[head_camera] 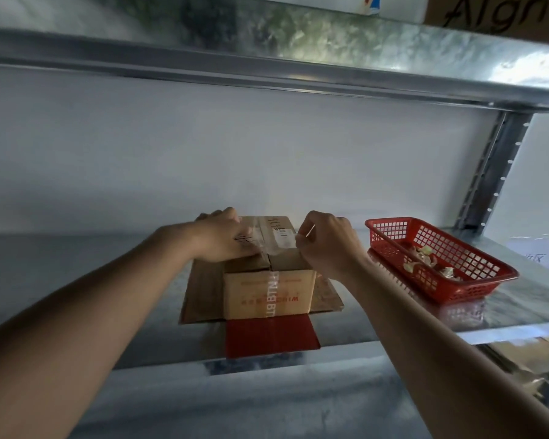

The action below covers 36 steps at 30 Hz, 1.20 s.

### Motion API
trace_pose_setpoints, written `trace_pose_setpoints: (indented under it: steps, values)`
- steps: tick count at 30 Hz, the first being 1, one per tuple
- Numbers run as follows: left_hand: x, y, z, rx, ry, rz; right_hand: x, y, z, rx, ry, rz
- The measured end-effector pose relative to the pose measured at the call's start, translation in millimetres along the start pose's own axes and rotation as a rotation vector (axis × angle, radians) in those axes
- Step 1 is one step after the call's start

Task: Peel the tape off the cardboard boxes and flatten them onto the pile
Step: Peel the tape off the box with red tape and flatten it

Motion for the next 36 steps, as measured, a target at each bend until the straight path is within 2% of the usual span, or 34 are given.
trace_pose_setpoints:
  steps: [3,7,9,13,17,19,22,26,29,33,36]
  values:
    - [9,3,9,-0.048,0.129,-0.092,-2,3,-3,-0.041,-0.132,0.057]
    - [19,17,27,0.018,0.087,0.023,-1,7,-2,-0.122,-0.294,0.117]
    - [13,25,34,-0.017,0.119,0.083,1,10,0,-0.152,-0.405,0.173]
    - [2,38,34,-0.116,0.256,0.114,10,13,1,-0.109,-0.643,0.318]
    - [-1,41,25,-0.119,0.337,0.071,7,7,4,-0.050,-0.714,0.334]
    - [8,37,19,-0.080,0.323,0.076,2,5,6,-0.067,-0.850,0.350]
    - [23,35,15,0.024,0.321,0.078,-15,2,5,-0.100,-1.024,0.245]
    - [21,37,21,0.125,0.433,0.051,-40,2,2,-0.134,-0.837,-0.058]
    - [19,36,21,0.174,0.492,0.032,-50,8,9,-0.250,-0.621,-0.222]
    - [19,34,19,0.219,0.507,0.022,-48,17,21,-0.465,-0.454,-0.289]
    - [21,36,20,0.221,0.518,0.034,-43,21,23,-0.651,-0.507,-0.303]
Point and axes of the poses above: each hand's wrist, its own y-axis away from the middle knuckle, its own z-axis out of the palm, x = y × z, the point moved 7 cm from there along -y, towards the middle knuckle, and after that the axes turned 3 degrees about z, right-handed, at the moved point
